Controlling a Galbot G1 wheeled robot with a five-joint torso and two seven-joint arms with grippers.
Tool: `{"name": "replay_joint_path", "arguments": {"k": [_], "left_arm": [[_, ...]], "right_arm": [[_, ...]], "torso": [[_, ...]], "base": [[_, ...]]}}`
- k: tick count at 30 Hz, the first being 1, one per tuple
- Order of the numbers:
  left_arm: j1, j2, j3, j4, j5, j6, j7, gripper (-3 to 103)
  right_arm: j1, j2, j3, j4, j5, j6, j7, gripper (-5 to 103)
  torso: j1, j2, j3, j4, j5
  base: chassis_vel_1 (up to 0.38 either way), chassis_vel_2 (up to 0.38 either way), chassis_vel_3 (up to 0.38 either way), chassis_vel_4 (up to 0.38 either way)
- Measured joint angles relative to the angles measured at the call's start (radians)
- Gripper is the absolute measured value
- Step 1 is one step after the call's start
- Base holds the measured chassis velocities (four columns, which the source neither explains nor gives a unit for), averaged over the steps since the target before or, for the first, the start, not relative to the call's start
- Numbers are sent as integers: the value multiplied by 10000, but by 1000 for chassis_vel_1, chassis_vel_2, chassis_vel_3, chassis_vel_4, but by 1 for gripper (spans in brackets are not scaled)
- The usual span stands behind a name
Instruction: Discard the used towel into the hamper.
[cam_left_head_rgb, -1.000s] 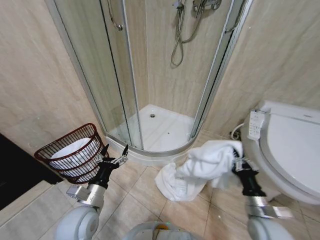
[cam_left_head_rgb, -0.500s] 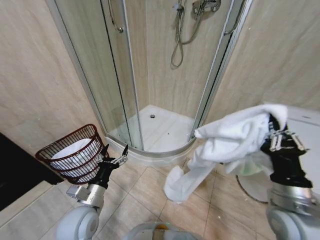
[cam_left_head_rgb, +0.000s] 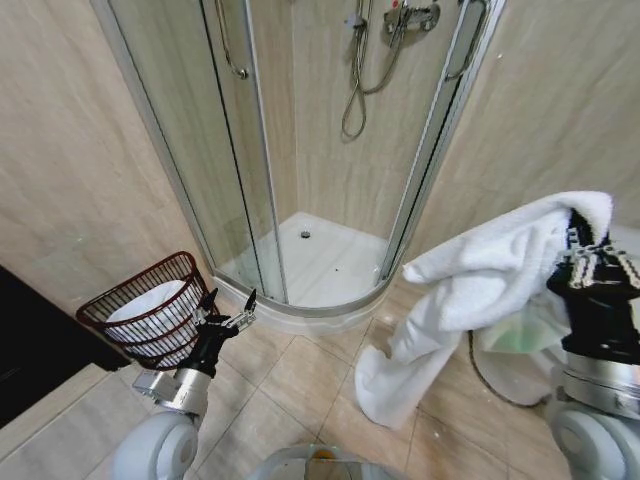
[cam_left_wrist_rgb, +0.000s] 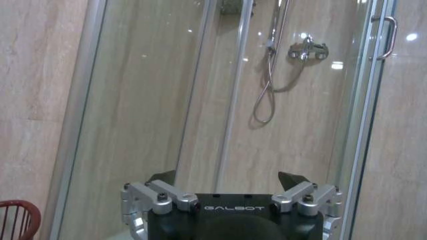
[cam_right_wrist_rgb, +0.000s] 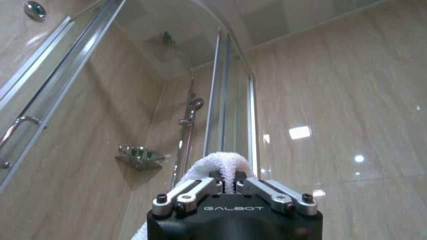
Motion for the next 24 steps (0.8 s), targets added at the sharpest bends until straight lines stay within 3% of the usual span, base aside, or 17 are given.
{"name": "replay_joint_path", "arguments": {"k": [8,24], "left_arm": [[0,0,0,0,0,0,0,100],[0,0,0,1,0,0,0,100]], "right_arm": [[130,-469,497,-17,299,-5,115,5],[330,-681,824,-33,626,319,23,5]], "torso": [[114,360,251,0,0],[333,979,655,0,-1]], "base": [[0,0,0,0],[0,0,0,0]]}}
